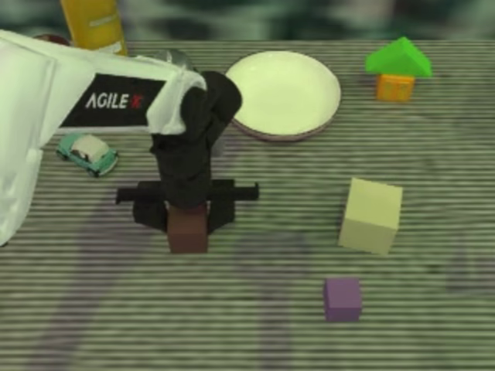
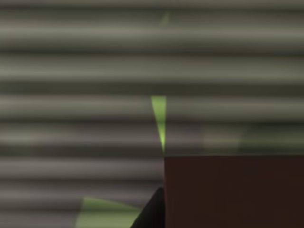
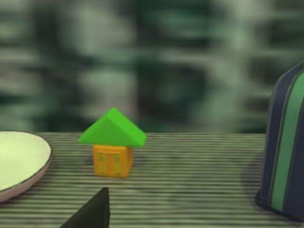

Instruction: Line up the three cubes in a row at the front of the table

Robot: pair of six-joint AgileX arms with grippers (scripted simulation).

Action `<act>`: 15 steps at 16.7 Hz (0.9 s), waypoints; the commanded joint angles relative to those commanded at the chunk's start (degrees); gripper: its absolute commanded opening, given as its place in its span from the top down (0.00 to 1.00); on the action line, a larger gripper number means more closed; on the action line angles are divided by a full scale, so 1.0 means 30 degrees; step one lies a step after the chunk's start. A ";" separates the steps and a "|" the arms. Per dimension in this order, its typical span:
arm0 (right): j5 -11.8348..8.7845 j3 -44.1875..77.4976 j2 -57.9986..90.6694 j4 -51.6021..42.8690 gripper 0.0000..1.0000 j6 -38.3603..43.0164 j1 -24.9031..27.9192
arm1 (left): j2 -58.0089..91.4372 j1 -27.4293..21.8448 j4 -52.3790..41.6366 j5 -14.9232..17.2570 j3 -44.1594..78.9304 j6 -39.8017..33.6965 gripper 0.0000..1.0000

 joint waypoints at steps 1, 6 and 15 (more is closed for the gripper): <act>0.0000 0.0000 0.0000 0.0000 0.00 0.0000 0.0000 | 0.0000 0.0000 0.0000 0.0000 0.0000 0.0000 1.00; 0.0000 0.0000 0.0000 0.0000 0.00 0.0000 0.0000 | 0.0000 0.0000 0.0000 0.0000 0.0000 0.0000 1.00; 0.0000 0.0000 0.0000 0.0000 0.00 0.0000 0.0000 | -0.1940 0.0327 -0.3912 -0.0223 0.2107 0.0080 1.00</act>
